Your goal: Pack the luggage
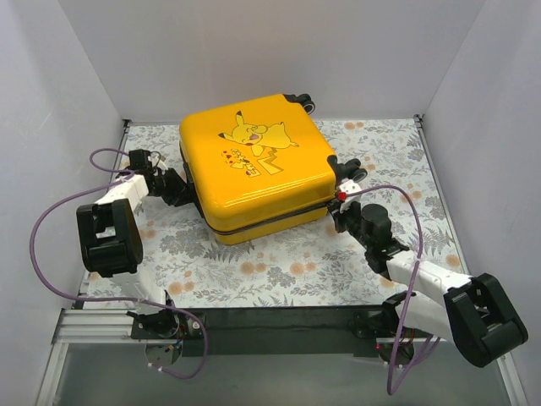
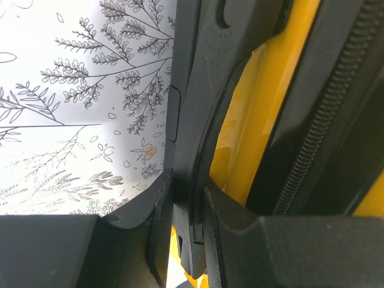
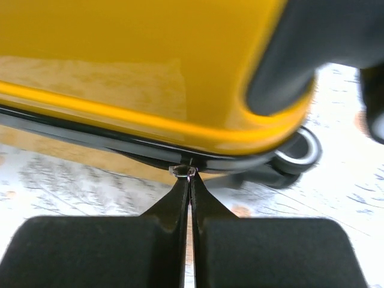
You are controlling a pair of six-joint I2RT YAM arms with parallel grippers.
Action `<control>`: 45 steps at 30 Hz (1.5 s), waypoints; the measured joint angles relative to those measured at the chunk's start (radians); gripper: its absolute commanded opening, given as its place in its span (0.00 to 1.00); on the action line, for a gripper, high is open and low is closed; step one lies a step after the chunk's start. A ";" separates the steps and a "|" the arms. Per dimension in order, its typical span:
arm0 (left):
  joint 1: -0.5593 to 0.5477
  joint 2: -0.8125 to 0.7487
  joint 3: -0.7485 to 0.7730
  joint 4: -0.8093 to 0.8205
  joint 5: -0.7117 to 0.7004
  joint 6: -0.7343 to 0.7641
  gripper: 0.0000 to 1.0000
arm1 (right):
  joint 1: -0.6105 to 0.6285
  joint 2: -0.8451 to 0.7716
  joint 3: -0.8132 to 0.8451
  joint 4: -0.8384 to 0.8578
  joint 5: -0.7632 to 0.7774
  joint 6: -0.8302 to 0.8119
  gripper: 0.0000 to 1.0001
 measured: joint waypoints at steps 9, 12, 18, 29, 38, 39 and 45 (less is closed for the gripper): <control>0.029 0.172 0.202 -0.110 0.089 0.077 0.00 | -0.240 0.104 0.077 -0.011 -0.219 -0.137 0.01; 0.029 0.248 0.298 -0.122 0.116 0.100 0.00 | -0.302 0.203 0.146 0.003 -0.338 -0.167 0.01; 0.030 0.388 0.486 -0.157 0.171 0.157 0.00 | -0.372 0.372 0.278 0.028 -0.541 -0.201 0.01; 0.037 0.603 0.829 -0.255 0.218 0.254 0.00 | -0.449 0.805 0.631 0.250 -0.835 -0.102 0.01; 0.025 0.677 0.964 -0.280 0.221 0.301 0.00 | -0.471 1.149 1.005 0.447 -1.030 0.056 0.01; 0.024 0.677 0.964 -0.278 0.219 0.300 0.00 | -0.464 1.183 1.045 0.466 -1.036 0.068 0.01; 0.026 0.681 0.961 -0.225 0.217 0.298 0.19 | -0.449 1.355 1.271 0.541 -1.177 0.116 0.01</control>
